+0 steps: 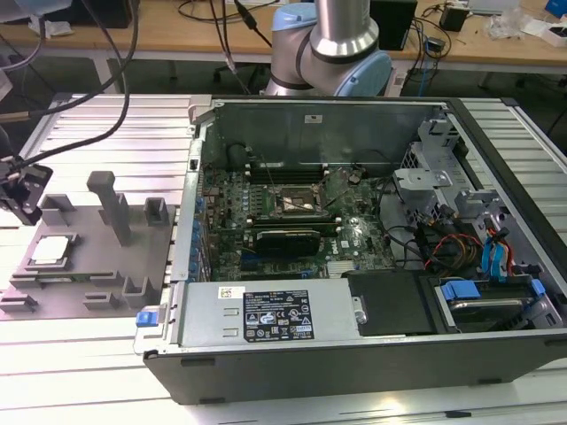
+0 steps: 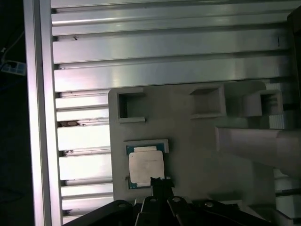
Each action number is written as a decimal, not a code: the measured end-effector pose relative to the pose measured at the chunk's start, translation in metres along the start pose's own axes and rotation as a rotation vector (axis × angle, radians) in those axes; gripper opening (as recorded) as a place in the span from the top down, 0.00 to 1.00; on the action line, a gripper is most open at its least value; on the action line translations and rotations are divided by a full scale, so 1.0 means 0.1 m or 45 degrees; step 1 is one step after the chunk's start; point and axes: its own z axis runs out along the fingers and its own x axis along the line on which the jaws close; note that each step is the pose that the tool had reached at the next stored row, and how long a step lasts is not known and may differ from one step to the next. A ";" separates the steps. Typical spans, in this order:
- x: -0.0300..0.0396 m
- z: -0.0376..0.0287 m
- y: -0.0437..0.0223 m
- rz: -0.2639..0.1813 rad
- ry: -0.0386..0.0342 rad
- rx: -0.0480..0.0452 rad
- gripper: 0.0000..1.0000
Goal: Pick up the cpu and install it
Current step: 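Pick up the cpu and move it towards the insertion slot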
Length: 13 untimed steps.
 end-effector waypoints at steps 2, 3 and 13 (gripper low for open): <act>0.008 0.037 -0.006 0.000 0.0000 0.000 0.89; 0.013 0.059 -0.010 0.000 0.0000 0.000 0.89; 0.054 0.267 -0.027 0.000 0.0000 0.000 0.89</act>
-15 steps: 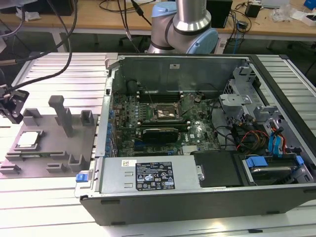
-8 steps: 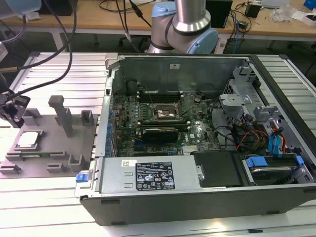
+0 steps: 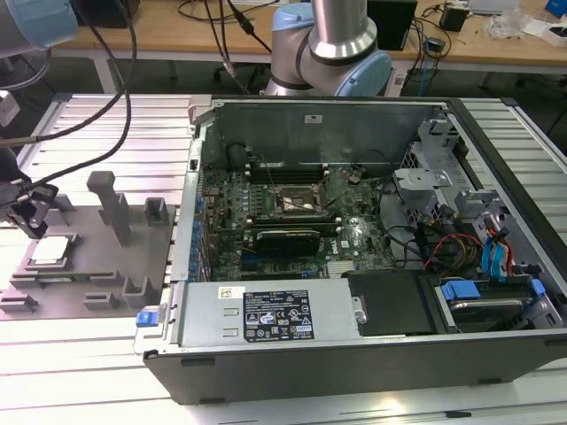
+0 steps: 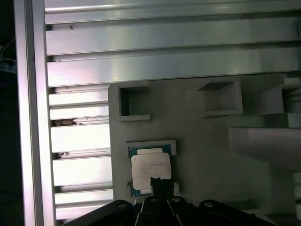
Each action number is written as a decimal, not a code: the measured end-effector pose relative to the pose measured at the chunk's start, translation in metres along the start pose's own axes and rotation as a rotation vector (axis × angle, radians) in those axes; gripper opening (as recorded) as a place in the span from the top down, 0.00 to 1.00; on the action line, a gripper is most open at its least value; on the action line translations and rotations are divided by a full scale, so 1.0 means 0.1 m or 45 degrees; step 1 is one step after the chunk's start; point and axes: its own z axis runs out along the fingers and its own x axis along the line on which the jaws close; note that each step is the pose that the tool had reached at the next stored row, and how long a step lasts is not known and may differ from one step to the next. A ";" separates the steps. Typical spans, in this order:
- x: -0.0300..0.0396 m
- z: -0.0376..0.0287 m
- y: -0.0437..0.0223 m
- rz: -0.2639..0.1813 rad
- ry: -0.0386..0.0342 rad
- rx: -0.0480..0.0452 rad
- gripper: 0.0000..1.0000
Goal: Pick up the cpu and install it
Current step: 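Pick up the cpu and move it towards the insertion slot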
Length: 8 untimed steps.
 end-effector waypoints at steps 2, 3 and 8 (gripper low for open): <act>0.003 0.081 -0.011 0.000 0.0001 0.000 0.89; 0.004 0.120 -0.014 0.000 0.0001 0.000 0.89; 0.008 0.233 -0.021 0.000 0.0000 0.000 0.89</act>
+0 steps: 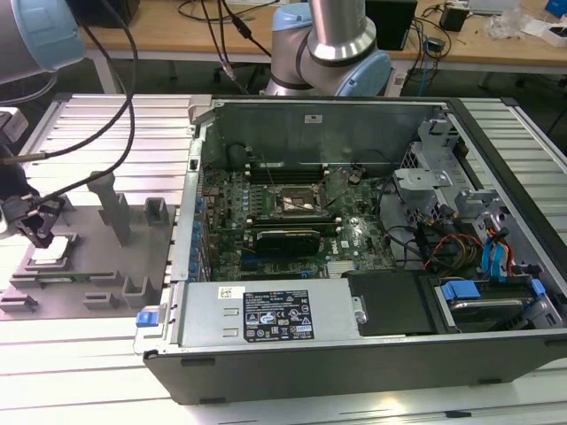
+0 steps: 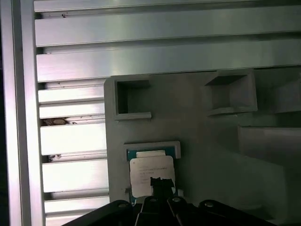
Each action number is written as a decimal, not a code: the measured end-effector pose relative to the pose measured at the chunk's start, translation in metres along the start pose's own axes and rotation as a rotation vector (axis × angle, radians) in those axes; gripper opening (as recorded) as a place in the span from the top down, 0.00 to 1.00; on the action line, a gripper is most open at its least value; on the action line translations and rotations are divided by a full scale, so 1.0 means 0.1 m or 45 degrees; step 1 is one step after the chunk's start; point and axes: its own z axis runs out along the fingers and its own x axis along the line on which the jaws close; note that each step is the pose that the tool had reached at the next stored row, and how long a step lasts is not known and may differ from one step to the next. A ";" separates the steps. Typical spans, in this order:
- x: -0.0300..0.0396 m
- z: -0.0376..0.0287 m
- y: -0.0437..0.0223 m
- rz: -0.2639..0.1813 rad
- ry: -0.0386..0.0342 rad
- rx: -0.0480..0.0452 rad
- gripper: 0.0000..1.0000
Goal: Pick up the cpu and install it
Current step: 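Pick up the cpu and move it towards the insertion slot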
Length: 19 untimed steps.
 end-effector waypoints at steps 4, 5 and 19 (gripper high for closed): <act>0.008 0.076 -0.004 -0.002 0.0001 0.000 0.89; 0.009 0.084 -0.004 -0.004 0.0002 0.000 0.89; 0.013 0.109 -0.006 -0.008 0.0004 0.000 0.52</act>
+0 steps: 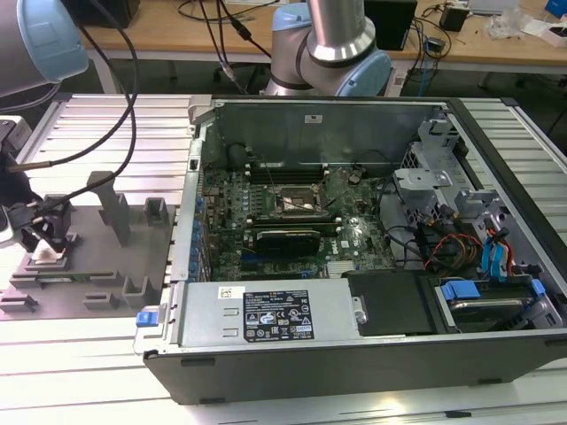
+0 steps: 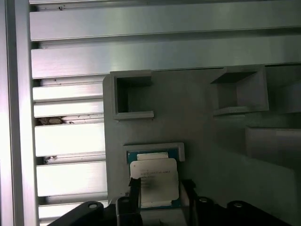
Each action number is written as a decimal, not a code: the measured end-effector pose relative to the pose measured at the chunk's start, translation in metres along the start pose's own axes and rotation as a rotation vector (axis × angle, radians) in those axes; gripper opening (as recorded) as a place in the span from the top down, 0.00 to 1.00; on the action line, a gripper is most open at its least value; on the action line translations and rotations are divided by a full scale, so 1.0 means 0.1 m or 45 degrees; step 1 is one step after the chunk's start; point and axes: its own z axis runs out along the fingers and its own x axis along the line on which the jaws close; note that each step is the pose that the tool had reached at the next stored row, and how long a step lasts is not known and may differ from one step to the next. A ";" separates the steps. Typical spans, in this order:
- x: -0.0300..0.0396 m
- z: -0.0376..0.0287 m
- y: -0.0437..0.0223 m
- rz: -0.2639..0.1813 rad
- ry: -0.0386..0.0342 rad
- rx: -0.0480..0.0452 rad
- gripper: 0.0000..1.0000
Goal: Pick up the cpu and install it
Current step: 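Pick up the cpu and move it towards the insertion slot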
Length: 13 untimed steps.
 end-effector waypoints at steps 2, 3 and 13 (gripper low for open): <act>0.000 0.000 0.000 0.000 0.0000 0.000 0.46; 0.000 0.001 0.000 0.000 -0.0001 0.000 0.46; 0.042 0.087 0.060 -0.056 0.0025 -0.001 0.40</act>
